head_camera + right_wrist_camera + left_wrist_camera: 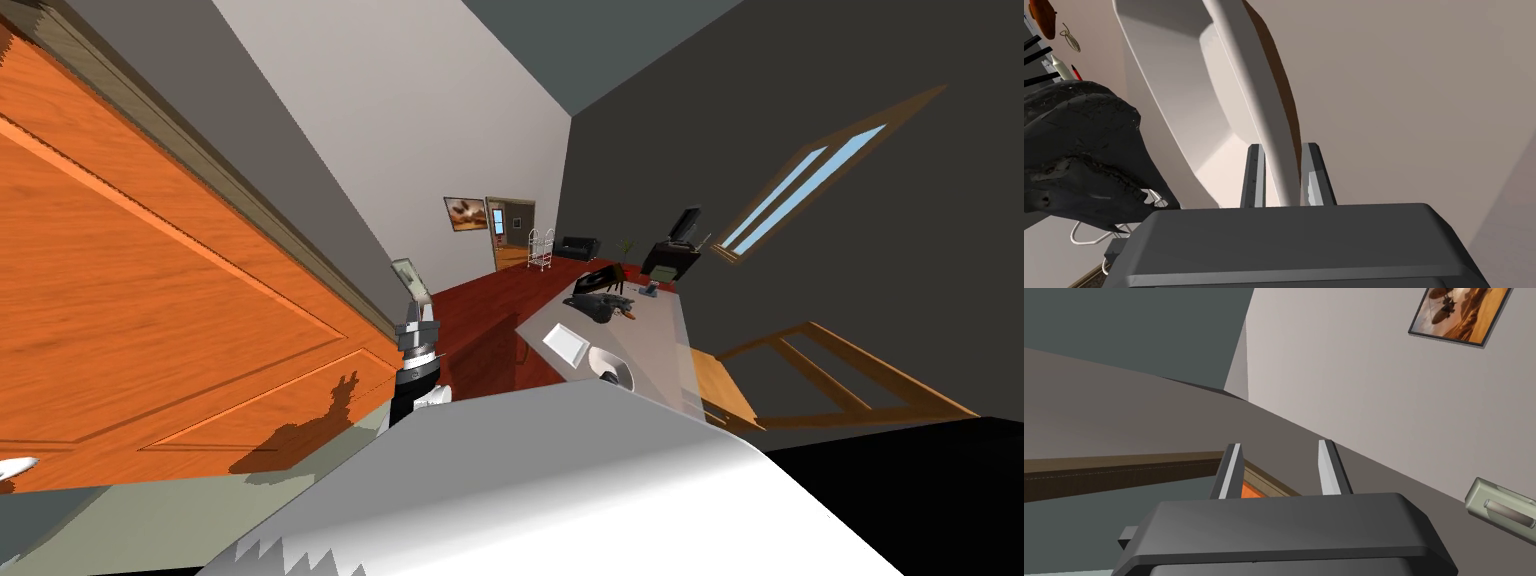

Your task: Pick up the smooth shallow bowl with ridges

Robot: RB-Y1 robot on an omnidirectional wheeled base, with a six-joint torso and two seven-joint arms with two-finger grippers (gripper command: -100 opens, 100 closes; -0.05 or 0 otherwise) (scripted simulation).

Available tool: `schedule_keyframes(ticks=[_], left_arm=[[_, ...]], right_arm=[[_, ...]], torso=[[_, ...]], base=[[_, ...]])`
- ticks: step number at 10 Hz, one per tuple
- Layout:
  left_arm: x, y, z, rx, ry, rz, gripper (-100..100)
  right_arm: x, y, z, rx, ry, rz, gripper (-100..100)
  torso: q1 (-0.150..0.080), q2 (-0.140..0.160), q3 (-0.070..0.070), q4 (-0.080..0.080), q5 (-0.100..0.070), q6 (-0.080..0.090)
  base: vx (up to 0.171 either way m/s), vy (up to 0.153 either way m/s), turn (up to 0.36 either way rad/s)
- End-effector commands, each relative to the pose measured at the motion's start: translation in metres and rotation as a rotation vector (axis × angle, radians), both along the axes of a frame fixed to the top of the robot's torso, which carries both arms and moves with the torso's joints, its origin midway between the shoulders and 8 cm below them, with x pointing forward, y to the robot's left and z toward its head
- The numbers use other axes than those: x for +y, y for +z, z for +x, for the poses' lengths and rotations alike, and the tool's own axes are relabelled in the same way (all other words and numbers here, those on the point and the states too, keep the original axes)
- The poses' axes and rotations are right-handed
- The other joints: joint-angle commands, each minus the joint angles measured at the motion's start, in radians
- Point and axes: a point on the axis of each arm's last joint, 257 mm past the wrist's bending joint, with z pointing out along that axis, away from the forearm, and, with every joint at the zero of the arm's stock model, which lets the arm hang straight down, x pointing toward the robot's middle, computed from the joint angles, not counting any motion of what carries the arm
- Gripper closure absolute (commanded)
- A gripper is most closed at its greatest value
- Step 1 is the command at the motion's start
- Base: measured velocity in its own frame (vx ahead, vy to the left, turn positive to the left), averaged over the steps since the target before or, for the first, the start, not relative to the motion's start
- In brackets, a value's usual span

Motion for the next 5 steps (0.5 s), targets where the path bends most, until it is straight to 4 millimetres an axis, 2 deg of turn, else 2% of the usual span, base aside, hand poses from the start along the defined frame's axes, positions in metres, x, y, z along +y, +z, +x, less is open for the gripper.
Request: schedule_keyframes(ticks=[1, 3, 4, 5], left_arm=[[0.0, 0.0, 0.0, 0.0, 0.0, 0.0, 0], [0.0, 0.0, 0.0, 0.0, 0.0, 0.0, 0], [0.0, 0.0, 0.0, 0.0, 0.0, 0.0, 0], [0.0, 0.0, 0.0, 0.0, 0.0, 0.0, 0]], right_arm=[[-0.001, 0.0, 0.002, 0.0, 0.021, 0.013, 100], [-0.022, 0.008, -0.001, -0.002, 0.025, 0.013, 100], [-0.017, 0.007, 0.0, 0.0, 0.021, 0.012, 100], [-0.017, 0.007, 0.001, 0.001, 0.025, 0.013, 0]], torso=[[0.0, 0.0, 0.0, 0.0, 0.0, 0.0], [0.004, -0.002, -0.001, 0.0, -0.002, -0.001], [0.006, -0.003, -0.002, 0.0, -0.001, -0.001], [0.002, -0.003, -0.001, 0.0, -0.001, -0.001]], base=[[-0.007, 0.128, 0.003], [0.009, 0.141, -0.008], [0.01, 0.072, -0.012], [0.001, 0.014, 0.002]])
